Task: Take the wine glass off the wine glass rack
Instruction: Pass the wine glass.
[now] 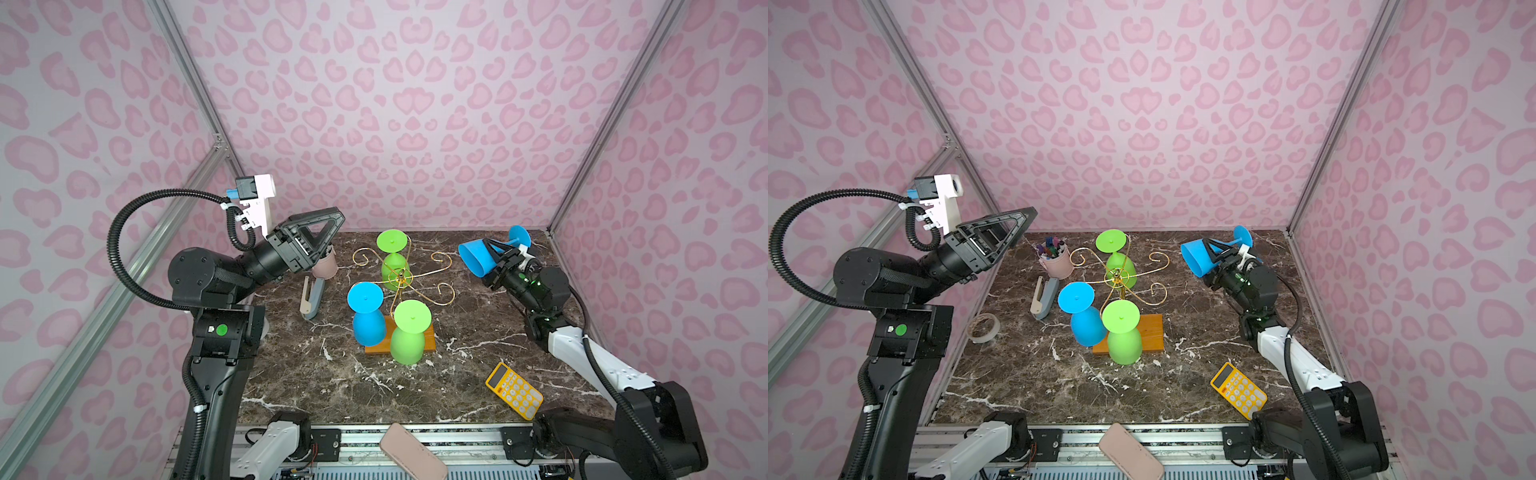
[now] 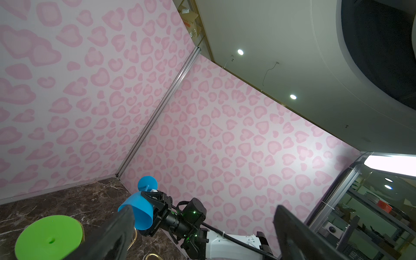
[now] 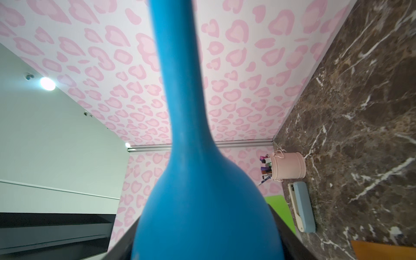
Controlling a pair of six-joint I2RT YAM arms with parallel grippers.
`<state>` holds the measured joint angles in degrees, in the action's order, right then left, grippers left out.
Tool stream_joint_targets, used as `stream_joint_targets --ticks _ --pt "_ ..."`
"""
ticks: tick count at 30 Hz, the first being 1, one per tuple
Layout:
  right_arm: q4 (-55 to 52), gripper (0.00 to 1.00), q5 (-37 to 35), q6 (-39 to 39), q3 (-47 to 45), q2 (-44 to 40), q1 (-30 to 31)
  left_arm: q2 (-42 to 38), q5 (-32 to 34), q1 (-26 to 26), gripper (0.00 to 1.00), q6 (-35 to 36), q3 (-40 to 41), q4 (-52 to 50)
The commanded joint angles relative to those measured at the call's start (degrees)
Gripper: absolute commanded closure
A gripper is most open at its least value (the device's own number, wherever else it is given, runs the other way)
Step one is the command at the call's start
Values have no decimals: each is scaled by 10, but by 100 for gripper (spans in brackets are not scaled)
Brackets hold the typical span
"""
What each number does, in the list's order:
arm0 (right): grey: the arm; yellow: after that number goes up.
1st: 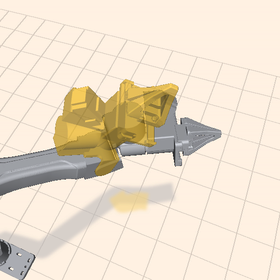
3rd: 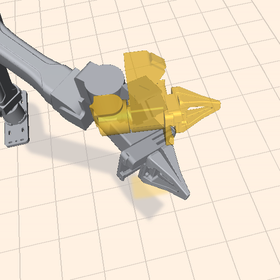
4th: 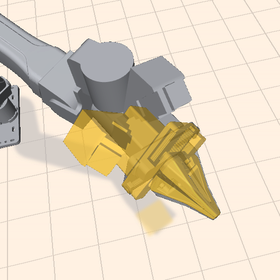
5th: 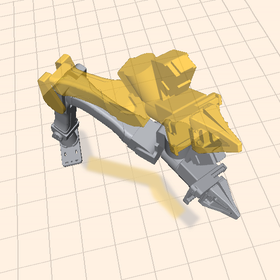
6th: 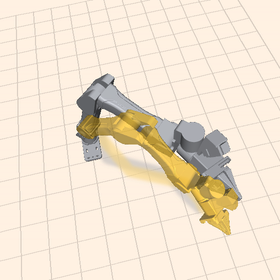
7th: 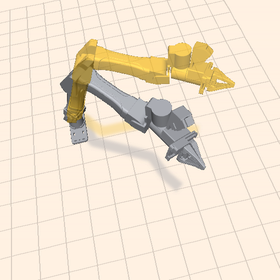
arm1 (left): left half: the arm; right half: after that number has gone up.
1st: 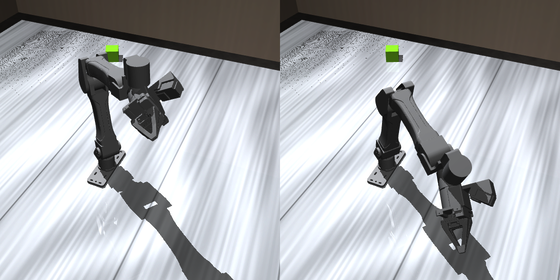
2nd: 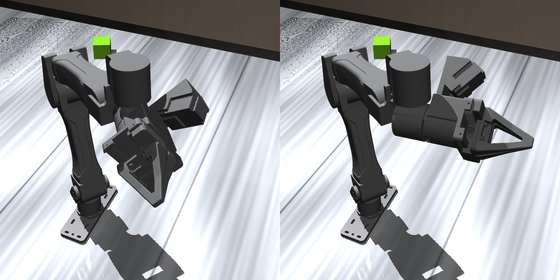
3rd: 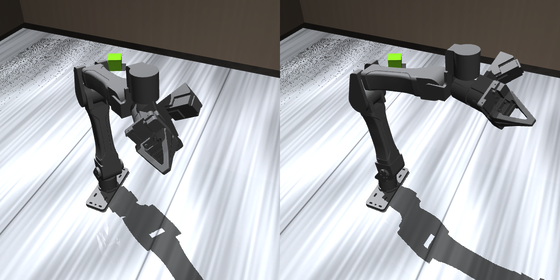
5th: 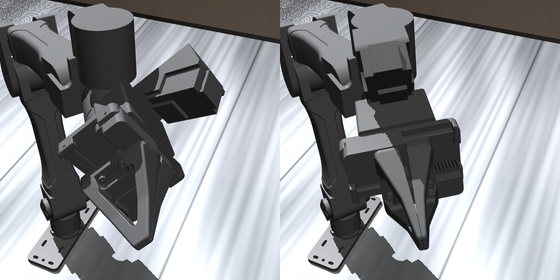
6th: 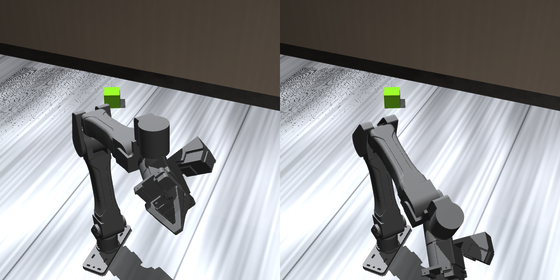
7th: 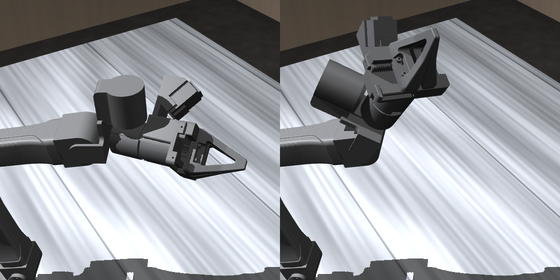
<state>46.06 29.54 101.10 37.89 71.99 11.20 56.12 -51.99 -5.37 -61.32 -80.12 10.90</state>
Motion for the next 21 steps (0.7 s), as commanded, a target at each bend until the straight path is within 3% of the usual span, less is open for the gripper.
stream_joint_targets --ticks 1,8,10,15,21 --pt "128 35 -24 76 -6 19 12 -6 7 0 3 14 1 4" --pt "377 35 -122 231 -38 131 52 -12 14 0 2 19 0 -22" --pt "432 35 -119 258 -29 180 56 -14 15 0 2 21 0 -25" --pt "432 35 -120 226 -20 206 64 -18 14 1 2 33 -7 -47" --pt "432 34 -132 241 -43 210 63 -24 20 1 2 50 -10 -64"
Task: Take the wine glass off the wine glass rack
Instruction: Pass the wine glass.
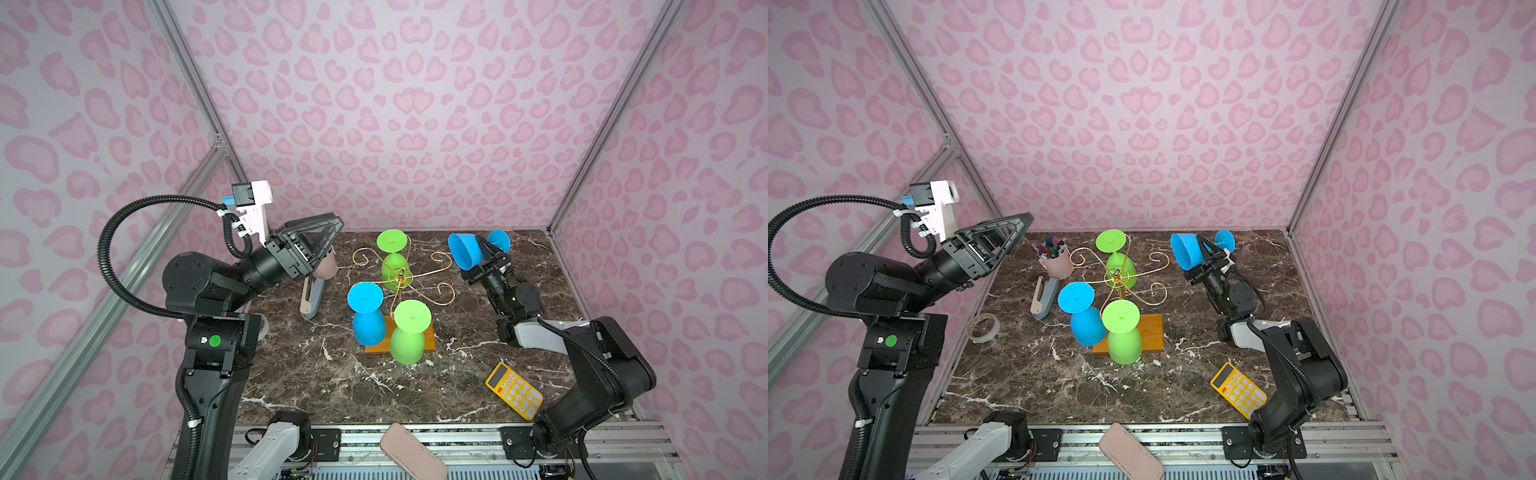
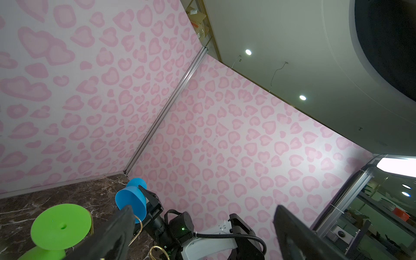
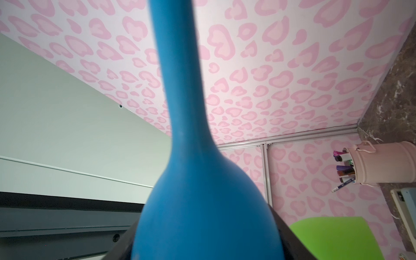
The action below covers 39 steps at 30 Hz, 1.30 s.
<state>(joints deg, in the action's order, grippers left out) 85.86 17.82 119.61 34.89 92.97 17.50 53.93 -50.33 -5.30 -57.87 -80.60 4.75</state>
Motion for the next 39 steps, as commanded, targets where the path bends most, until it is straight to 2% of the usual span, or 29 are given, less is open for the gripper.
stream_joint_targets --ticks 1,5,7,11,13,16,19,23,28,34,39 --pt "34 34 -15 56 -19 -3 0 -2 2 1 2 21 -4 -6" --pt "34 33 1 47 -30 -16 1 0 -4 0 3 30 1 -27" --pt "34 32 15 41 -25 -26 1 4 -20 0 0 33 0 -29" --pt "33 32 18 39 -9 -52 1 19 -11 -18 3 85 -39 -119" --pt "33 32 29 31 12 -63 1 37 5 -44 6 105 -59 -155" --pt "33 32 47 14 47 -73 2 75 34 -115 10 133 -83 -197" --pt "32 32 40 4 69 -82 5 128 101 -194 15 207 -157 -311" --pt "16 32 48 -2 99 -92 11 172 175 -257 20 238 -211 -360" --pt "-7 32 47 -13 127 -110 29 211 266 -314 27 266 -229 -382" --pt "-56 32 39 -37 141 -145 39 263 346 -371 29 282 -257 -378" --pt "-87 32 25 -54 130 -170 49 292 332 -381 29 269 -273 -351"
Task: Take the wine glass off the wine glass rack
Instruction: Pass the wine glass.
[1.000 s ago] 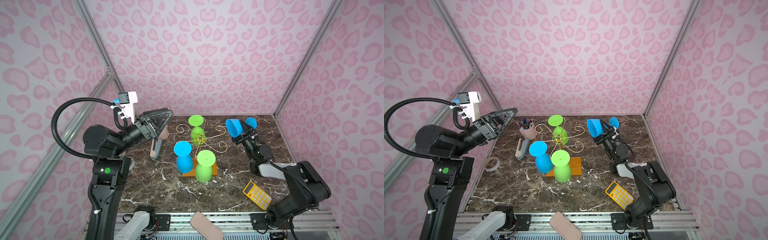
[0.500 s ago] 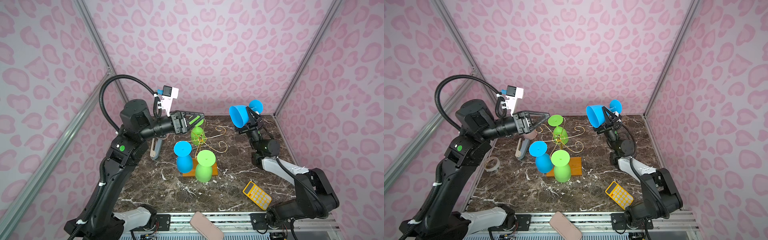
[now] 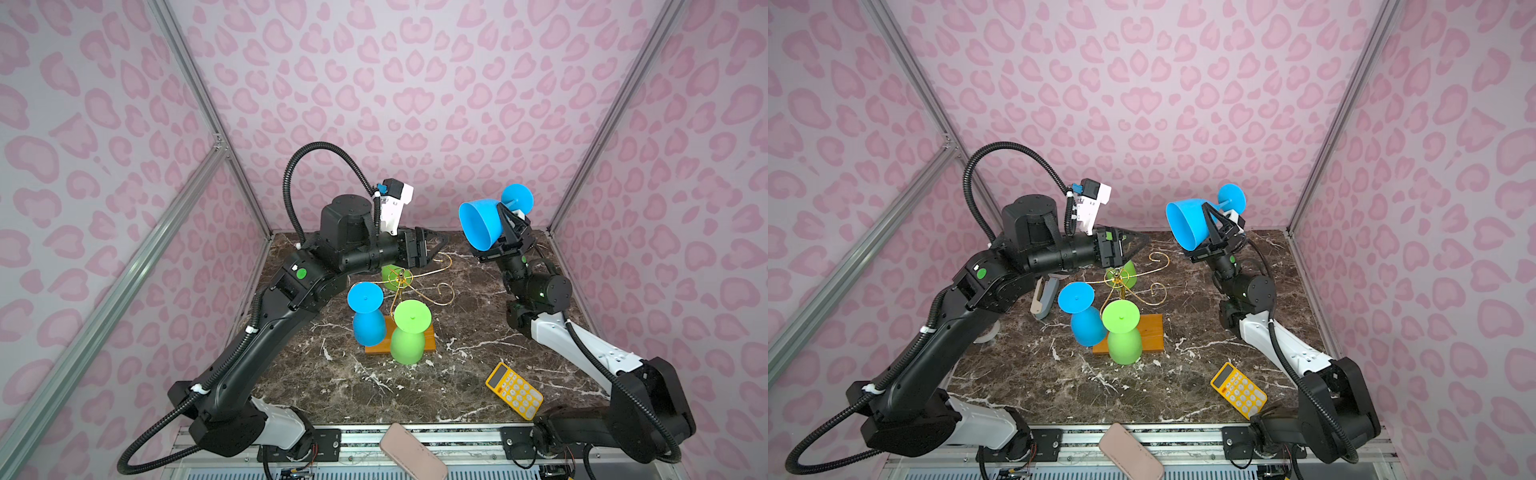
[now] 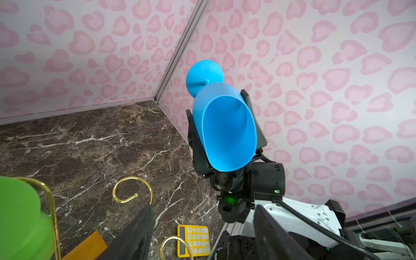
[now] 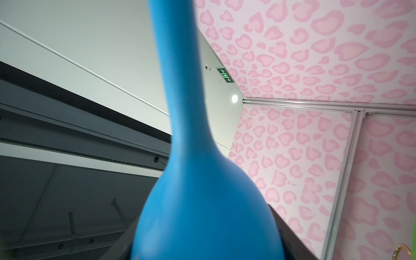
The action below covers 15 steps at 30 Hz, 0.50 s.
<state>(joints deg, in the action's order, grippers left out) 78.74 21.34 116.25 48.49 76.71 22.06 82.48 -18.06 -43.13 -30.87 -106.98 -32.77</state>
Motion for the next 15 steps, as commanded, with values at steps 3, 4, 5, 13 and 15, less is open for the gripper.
stream_joint_targets --ticks 3,4,5,13,15 --pt "-26 32 -12 -28 -11 -15 9 11 26 -9 29 -5 -13 37" --pt "-26 31 -14 -31 -11 -15 13 14 28 -9 29 -8 -12 44" --pt "-27 31 -15 -32 -11 -15 16 18 27 -9 29 -11 -13 50" --pt "-17 31 -19 -39 0 -4 39 55 -7 -16 32 -32 -28 78" --pt "-18 31 -20 -41 3 -2 45 60 -7 -18 32 -35 -31 81"
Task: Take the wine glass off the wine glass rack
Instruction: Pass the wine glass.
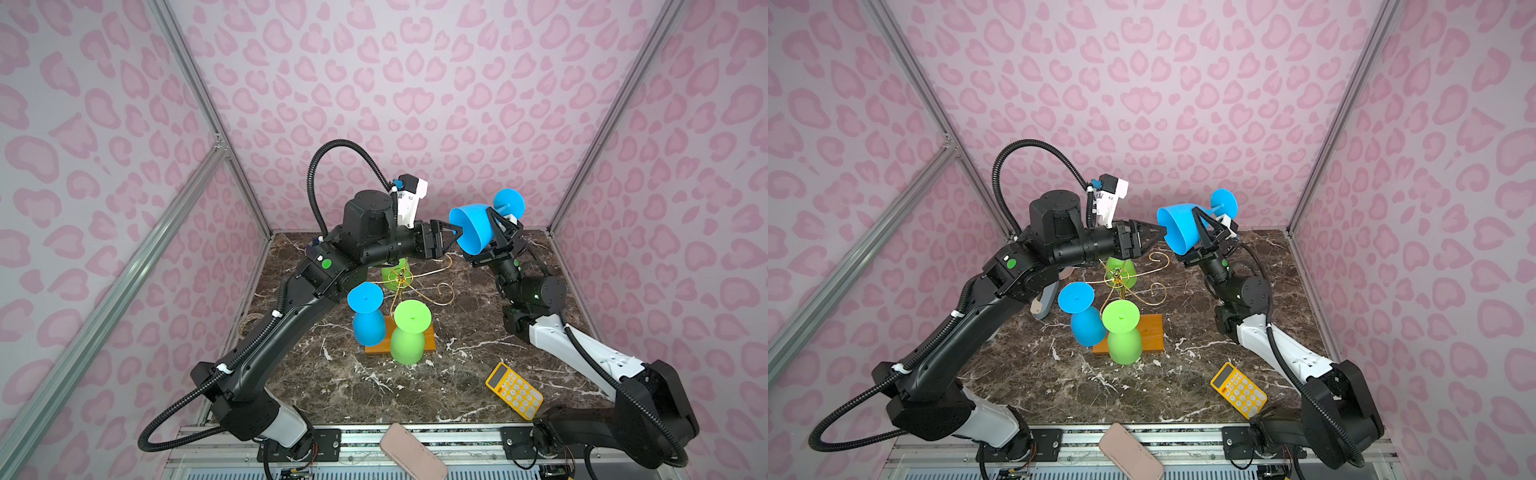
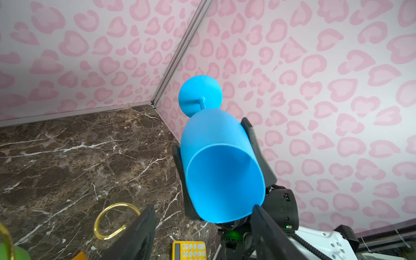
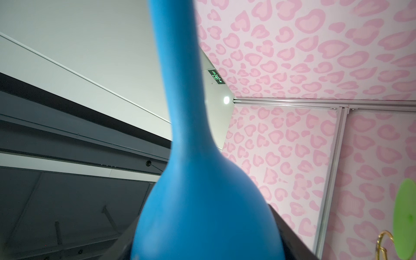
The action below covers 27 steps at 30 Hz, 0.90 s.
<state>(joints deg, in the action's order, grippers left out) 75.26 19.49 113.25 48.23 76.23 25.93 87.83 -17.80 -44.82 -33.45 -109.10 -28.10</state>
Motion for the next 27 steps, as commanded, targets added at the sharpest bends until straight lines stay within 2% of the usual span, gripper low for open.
stream_joint_targets --ticks 1,6,12,27 --pt "17 31 -1 -12 8 4 10 8 -10 -1 32 -11 -9 38" --pt "24 31 -6 -12 11 9 23 18 -9 0 35 -17 -14 47" --pt "36 31 -15 -13 7 11 32 29 -17 -1 44 -28 -16 61" --pt "40 30 -18 -11 10 12 35 18 -29 1 77 -37 -6 84"
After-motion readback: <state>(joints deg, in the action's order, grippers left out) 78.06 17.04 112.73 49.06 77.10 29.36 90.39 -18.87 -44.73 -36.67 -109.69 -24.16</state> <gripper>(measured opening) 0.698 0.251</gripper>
